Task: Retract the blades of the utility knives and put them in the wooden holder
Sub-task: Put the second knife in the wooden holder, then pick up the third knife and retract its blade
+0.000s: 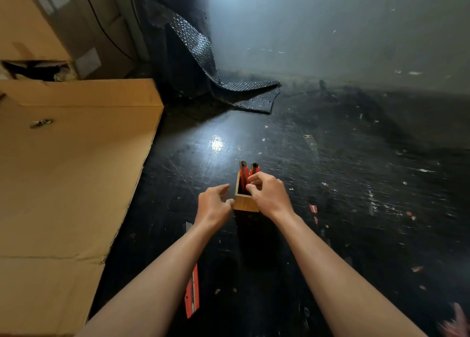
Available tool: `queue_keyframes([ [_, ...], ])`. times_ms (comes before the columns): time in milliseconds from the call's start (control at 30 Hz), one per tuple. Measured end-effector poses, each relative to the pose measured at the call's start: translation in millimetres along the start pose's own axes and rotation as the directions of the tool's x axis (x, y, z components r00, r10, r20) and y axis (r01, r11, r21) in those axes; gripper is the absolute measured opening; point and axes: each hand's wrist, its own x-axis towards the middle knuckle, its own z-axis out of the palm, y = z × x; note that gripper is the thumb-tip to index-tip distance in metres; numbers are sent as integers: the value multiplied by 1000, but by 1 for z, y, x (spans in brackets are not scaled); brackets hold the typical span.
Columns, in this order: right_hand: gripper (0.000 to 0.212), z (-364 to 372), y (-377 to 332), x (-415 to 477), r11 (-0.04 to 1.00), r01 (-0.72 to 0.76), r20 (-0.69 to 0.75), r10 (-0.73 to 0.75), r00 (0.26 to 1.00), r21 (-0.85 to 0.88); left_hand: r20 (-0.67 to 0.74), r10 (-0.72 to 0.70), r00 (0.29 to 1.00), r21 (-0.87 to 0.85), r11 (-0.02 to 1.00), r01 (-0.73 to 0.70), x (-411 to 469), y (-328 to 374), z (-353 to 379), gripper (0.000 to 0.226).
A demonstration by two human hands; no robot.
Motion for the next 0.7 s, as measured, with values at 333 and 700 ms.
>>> queue_keyframes([
  [333,26,56,-16,-78,993,7,282,28,959,-121,-23,95,995,280,956,-85,-82,-64,-49,37],
  [700,31,130,-17,-157,983,-61,568,151,809,-175,77,-168,983,226,963,147,-142,-127,-53,28],
])
